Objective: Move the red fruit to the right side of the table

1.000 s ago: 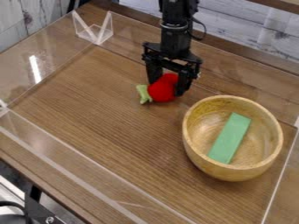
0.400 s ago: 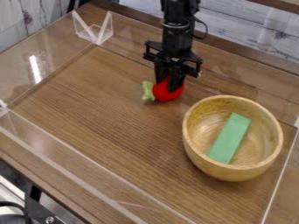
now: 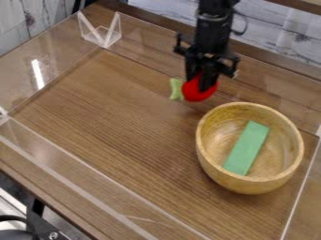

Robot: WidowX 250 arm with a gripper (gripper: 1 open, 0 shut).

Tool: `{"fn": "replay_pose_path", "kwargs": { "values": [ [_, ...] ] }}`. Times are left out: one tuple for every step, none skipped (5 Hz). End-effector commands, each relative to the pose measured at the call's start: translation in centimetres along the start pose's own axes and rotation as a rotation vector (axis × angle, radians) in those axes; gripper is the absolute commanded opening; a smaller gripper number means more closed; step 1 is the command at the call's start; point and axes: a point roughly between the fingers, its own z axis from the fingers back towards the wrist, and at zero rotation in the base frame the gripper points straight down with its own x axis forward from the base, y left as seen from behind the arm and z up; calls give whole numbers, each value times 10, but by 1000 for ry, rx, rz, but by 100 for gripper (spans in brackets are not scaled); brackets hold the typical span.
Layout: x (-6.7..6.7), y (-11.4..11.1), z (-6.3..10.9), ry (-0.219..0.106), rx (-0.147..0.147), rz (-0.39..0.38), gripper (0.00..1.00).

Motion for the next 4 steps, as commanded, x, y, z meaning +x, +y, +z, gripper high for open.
{"fn": "replay_pose_path", "kwargs": {
  "values": [
    [18,-12,36,-119,23,-6,0],
    [22,-18,31,-117,25,0,0],
    [30,-17,19,-110,24,20,0],
    [30,-14,7,-104,23,53,0]
  ]
}}
